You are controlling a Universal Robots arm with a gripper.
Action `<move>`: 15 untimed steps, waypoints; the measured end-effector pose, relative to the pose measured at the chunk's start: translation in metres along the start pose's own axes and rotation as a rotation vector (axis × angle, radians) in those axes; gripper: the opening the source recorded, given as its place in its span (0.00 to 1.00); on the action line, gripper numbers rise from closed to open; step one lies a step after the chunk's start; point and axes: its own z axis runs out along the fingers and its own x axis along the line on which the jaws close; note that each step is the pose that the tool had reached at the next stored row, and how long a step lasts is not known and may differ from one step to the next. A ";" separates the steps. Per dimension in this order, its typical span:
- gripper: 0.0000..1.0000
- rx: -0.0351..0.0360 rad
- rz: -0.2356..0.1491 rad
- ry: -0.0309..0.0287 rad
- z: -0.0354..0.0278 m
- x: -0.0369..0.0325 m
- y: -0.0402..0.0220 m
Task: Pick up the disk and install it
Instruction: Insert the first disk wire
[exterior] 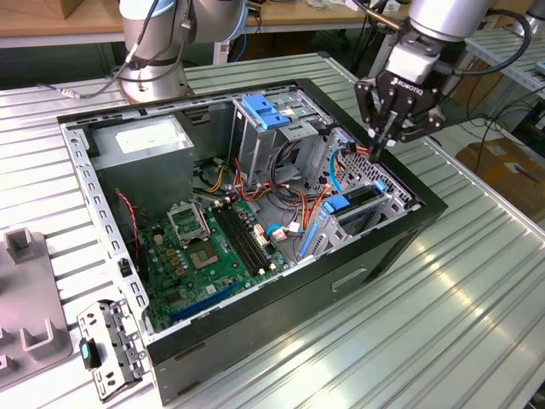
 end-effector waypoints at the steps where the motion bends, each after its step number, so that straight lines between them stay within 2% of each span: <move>1: 0.16 -0.0029 0.061 -0.0007 0.0005 0.0000 0.0000; 3: 0.16 -0.0061 0.130 -0.0015 0.0008 0.0000 0.0000; 9: 0.16 -0.0063 0.139 -0.0017 0.0022 0.0058 0.0022; 13: 0.16 -0.0048 0.150 -0.0013 0.0032 0.0058 0.0028; 15: 0.16 -0.0024 0.150 -0.0009 0.0036 0.0043 0.0071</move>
